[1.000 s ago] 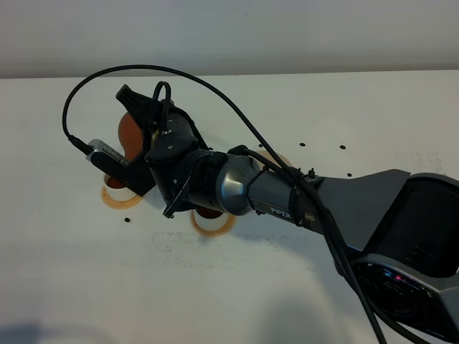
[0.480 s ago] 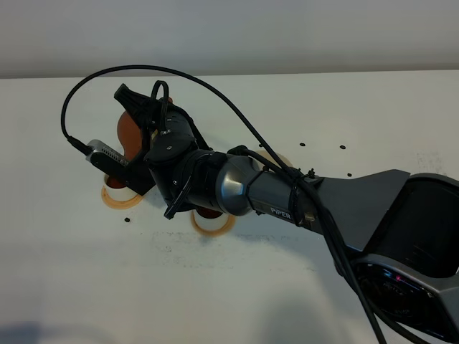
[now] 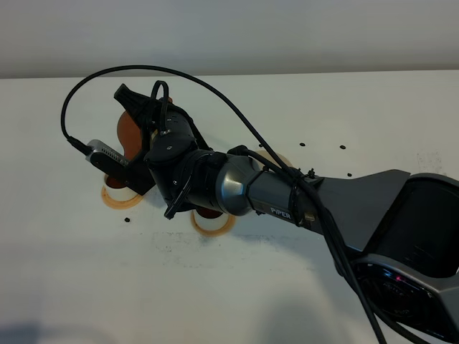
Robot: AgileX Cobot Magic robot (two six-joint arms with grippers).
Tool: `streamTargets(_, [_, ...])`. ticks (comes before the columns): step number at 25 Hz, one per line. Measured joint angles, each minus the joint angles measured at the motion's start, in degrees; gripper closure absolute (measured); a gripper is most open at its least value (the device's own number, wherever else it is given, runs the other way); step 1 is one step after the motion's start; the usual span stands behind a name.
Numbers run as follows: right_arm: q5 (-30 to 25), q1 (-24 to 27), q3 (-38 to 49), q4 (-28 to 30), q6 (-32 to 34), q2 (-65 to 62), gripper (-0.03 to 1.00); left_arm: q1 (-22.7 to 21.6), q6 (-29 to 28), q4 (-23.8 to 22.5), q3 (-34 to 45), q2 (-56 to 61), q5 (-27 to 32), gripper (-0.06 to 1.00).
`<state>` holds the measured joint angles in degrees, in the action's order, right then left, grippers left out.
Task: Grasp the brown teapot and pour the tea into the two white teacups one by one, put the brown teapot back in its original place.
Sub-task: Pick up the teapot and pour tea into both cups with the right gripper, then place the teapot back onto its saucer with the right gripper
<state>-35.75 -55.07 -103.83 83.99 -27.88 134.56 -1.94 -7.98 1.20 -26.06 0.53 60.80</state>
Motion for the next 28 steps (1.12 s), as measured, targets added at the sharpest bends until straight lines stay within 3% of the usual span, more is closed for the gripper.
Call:
streamTargets(8, [0.00, 0.00, 0.00, -0.59, 0.00, 0.00, 0.87, 0.00, 0.00, 0.00, 0.00, 0.00, 0.00, 0.27])
streamTargets(16, [0.78, 0.00, 0.00, -9.99, 0.06, 0.00, 0.87, 0.00, 0.00, 0.00, 0.00, 0.00, 0.00, 0.27])
streamTargets(25, [0.46, 0.00, 0.00, -12.98, 0.13, -4.65, 0.87, 0.00, 0.00, 0.00, 0.00, 0.00, 0.00, 0.27])
streamTargets(28, [-0.37, 0.00, 0.00, -17.09, -0.01, -8.01, 0.87, 0.00, 0.00, 0.00, 0.00, 0.00, 0.00, 0.27])
